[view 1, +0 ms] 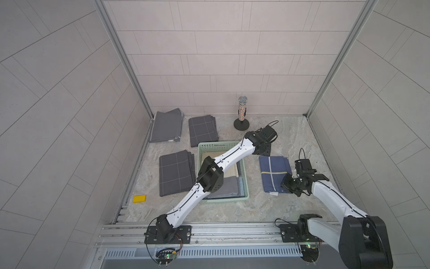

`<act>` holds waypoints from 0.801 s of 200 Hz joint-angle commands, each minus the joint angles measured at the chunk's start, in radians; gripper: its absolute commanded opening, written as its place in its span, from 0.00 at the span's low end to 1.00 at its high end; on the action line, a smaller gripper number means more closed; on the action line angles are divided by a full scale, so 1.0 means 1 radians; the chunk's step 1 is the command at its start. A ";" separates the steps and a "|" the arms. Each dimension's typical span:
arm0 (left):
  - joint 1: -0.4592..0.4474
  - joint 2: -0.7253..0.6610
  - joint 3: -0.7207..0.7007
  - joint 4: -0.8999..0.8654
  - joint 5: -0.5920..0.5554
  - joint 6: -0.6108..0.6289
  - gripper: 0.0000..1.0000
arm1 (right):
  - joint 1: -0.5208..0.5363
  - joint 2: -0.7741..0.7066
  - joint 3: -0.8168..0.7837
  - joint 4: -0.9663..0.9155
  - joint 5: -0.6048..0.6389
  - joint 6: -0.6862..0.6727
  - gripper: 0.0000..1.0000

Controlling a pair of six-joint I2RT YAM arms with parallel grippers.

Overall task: Put the folded pillowcase in the basket
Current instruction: Move the pillowcase to the center of the board, then pick up the pillowcase at the center of the board.

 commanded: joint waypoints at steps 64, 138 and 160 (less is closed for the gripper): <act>-0.019 0.254 0.436 -0.387 -0.011 0.041 0.54 | -0.011 -0.100 0.025 -0.106 0.025 -0.029 0.30; -0.006 0.317 0.445 -0.248 0.052 0.006 0.55 | -0.030 -0.162 0.039 -0.139 0.024 -0.044 0.32; 0.008 0.329 0.444 -0.217 0.079 -0.019 0.55 | -0.036 -0.165 0.038 -0.148 0.020 -0.056 0.32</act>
